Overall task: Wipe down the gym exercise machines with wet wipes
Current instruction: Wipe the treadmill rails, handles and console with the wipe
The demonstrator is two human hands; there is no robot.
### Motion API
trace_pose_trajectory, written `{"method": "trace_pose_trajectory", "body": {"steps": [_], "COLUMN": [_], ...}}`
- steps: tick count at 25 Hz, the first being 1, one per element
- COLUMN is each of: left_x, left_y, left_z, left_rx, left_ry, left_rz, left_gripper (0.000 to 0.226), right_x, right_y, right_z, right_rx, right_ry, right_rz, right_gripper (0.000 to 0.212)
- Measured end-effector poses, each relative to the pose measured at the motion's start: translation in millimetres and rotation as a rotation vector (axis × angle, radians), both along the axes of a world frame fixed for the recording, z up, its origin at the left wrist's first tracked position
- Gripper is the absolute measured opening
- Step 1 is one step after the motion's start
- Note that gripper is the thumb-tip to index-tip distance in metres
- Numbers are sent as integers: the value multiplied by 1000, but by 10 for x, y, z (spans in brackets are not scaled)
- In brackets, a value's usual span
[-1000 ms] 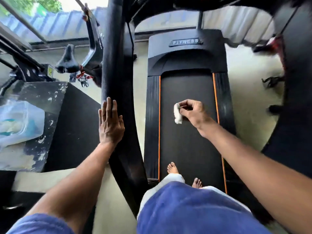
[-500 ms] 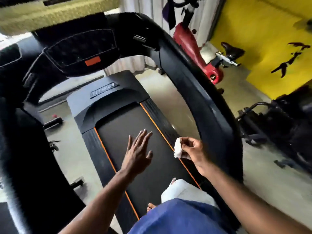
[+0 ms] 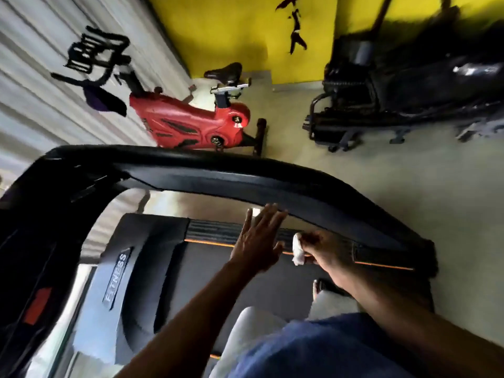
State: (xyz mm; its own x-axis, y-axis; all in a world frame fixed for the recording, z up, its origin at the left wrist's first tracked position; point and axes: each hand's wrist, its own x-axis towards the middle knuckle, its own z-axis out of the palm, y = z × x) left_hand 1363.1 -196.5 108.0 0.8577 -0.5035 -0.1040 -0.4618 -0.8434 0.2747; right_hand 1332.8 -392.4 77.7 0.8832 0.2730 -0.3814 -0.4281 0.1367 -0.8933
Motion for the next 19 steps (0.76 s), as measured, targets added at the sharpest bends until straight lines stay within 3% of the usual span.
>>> {"method": "trace_pose_trajectory", "body": {"steps": [4,8,12,15,19], "left_x": [711,1529,2137,2279,2357], "left_y": [-151,-265,-466,-608,-736], "left_z": [-81,-27,-76,-211,-374], "left_rx": [138,303,564,520,478], "left_ry": [-116,-239,-148,-167,-237], "left_rz": [-433,-739,-1023,-1091,-1197], "left_gripper": [89,91,93,99,104], "right_x": [-175,-430,-562,-379,175], "right_y": [154,575,1263,1566,1370], "right_z": [-229,-446,-683,-736,-945], "right_rx": [-51,104,161,144,174], "right_ry": [104,169,277,332,415], "right_rz": [-332,-728,-1035,-1191,-1479], "right_gripper": [26,28,22,26,22]}}
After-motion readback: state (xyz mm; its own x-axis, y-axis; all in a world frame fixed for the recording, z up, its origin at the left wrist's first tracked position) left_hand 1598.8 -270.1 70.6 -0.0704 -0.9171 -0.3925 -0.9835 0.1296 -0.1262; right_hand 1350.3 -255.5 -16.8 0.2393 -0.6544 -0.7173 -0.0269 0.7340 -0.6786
